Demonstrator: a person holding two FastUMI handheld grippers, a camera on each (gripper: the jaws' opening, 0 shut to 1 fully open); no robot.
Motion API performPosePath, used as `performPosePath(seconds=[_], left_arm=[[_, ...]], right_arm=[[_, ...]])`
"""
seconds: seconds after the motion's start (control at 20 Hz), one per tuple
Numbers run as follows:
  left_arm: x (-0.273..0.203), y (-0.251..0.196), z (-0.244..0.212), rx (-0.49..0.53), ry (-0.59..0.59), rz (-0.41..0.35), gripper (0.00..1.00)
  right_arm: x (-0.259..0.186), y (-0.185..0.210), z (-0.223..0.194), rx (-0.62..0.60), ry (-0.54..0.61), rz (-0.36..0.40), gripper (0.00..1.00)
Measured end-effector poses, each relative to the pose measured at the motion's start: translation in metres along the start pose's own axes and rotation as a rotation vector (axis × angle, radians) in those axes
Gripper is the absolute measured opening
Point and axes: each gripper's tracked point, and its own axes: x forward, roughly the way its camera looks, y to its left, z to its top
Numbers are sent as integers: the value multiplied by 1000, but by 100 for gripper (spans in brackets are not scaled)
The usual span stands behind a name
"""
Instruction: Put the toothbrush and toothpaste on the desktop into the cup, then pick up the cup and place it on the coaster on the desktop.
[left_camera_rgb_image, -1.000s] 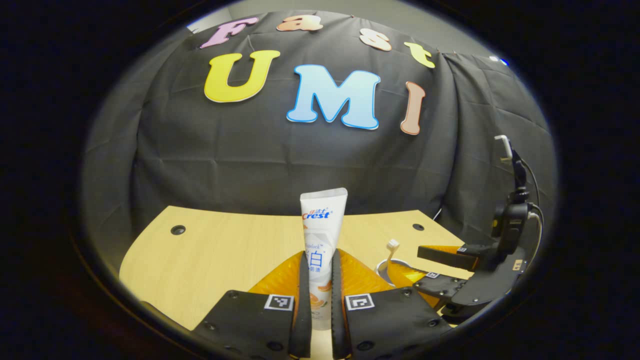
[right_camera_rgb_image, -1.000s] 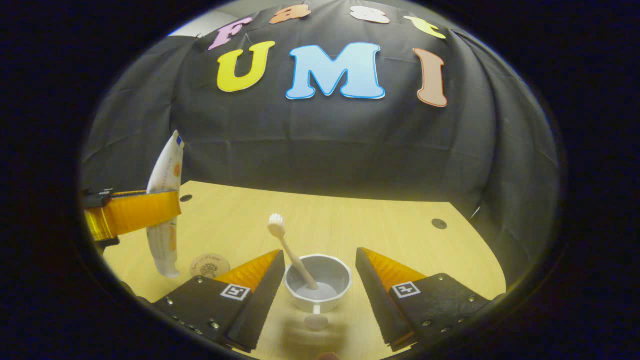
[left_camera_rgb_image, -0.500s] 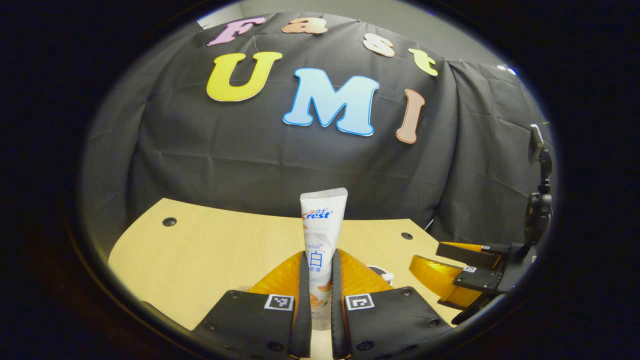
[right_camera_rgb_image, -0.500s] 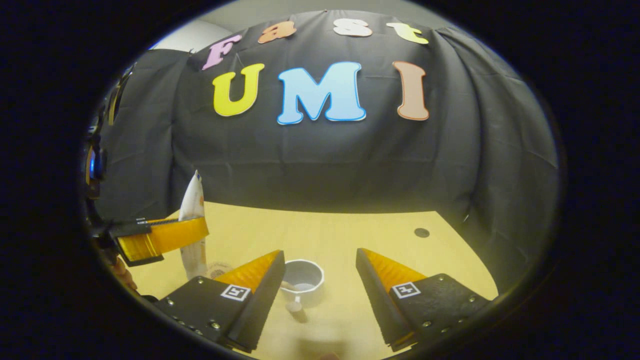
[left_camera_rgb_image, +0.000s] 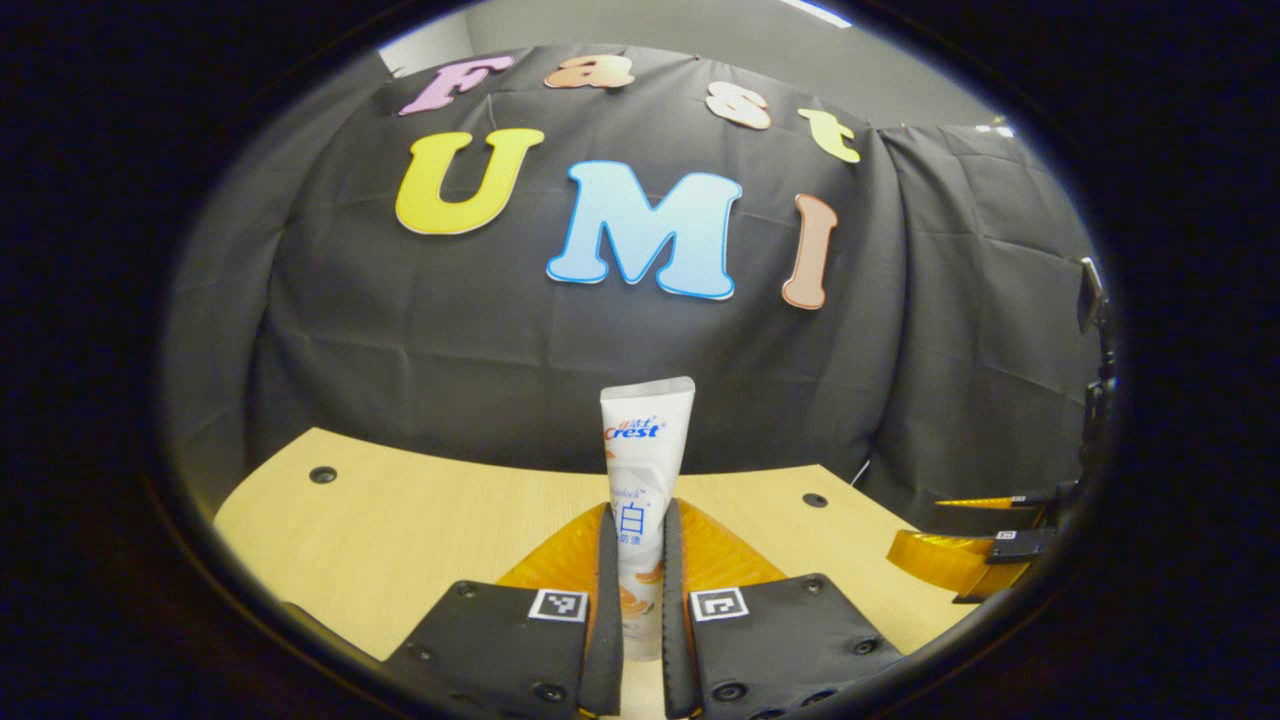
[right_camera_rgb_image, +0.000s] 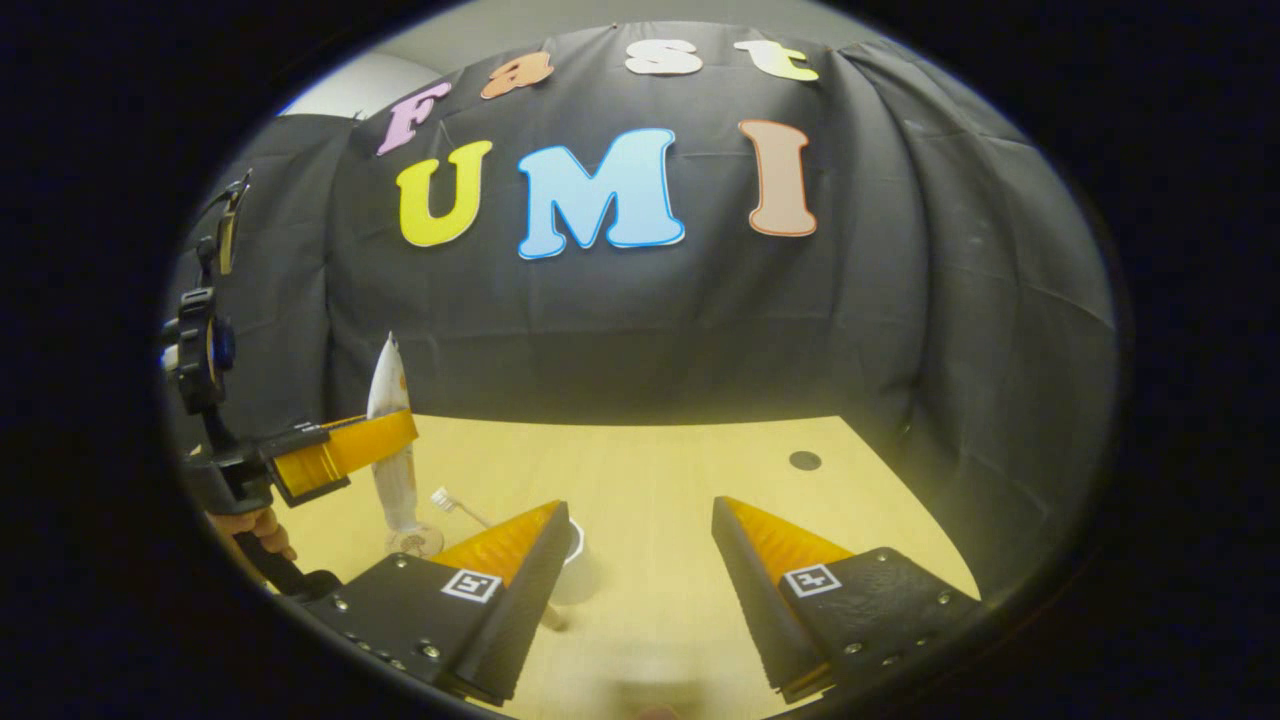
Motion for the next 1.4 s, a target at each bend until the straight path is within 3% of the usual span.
performPosePath(seconds=[0.45, 0.75, 1.1, 1.4], left_arm=[[36, -31, 9, 8, -74, -79, 22], [58, -65, -2, -70, -87, -167, 22], [72, -80, -28, -80, -60, -172, 23], [71, -80, -42, -91, -29, -171, 30]], right_arm=[[12, -9, -2, 4, 20, -1, 87], [14, -8, -6, 14, 42, 6, 87], [11, -10, -17, -5, 72, 18, 87], [14, -10, -20, 9, 85, 27, 87]])
